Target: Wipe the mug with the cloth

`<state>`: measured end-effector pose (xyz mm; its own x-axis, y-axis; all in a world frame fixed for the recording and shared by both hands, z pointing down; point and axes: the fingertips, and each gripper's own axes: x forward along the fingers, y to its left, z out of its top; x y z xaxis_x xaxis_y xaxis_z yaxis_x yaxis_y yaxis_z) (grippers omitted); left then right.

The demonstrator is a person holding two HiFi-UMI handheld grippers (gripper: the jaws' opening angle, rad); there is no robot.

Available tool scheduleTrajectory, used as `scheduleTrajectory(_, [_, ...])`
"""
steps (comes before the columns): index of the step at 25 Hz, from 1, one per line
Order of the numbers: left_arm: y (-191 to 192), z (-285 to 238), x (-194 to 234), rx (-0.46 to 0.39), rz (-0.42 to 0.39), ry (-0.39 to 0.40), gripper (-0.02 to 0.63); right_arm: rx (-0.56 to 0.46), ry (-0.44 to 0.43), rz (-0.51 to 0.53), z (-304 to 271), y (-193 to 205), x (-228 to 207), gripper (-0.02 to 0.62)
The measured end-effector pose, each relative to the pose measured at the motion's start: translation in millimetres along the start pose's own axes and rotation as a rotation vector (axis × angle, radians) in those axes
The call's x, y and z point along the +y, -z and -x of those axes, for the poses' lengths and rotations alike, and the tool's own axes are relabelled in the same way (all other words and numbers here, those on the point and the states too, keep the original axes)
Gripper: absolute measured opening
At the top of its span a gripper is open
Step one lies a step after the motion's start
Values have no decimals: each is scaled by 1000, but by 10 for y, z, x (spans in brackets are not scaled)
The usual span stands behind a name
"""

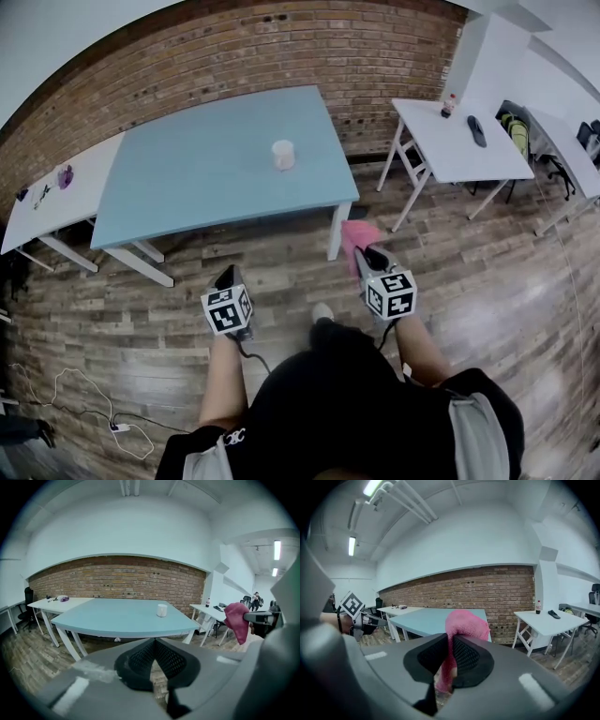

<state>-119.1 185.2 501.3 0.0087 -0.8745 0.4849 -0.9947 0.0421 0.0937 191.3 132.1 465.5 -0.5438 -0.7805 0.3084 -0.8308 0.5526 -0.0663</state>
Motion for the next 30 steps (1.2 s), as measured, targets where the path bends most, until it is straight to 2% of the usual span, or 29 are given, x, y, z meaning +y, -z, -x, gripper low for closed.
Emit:
scheduleTrajectory(9, [-589, -835, -107, 25, -4, -34, 8, 43, -61, -20, -971, -339, -637, 37])
scheduleTrajectory(15, [-919, -1233, -102, 8, 28, -70, 8, 86, -158, -9, -1628, -502, -767, 37])
scheduleTrajectory(19, [-948, -1430, -149, 47, 16, -88, 8, 110, -220, 11, -1941, -575, -830, 37])
scheduleTrajectory(24, [-1002, -1705, -150, 91, -26, -62, 8, 127, -230, 2, -2178, -567, -854, 37])
scheduleTrajectory(30, [-1029, -2201, -223, 145, -95, 16, 8, 153, -182, -37, -2383, -535, -932, 37])
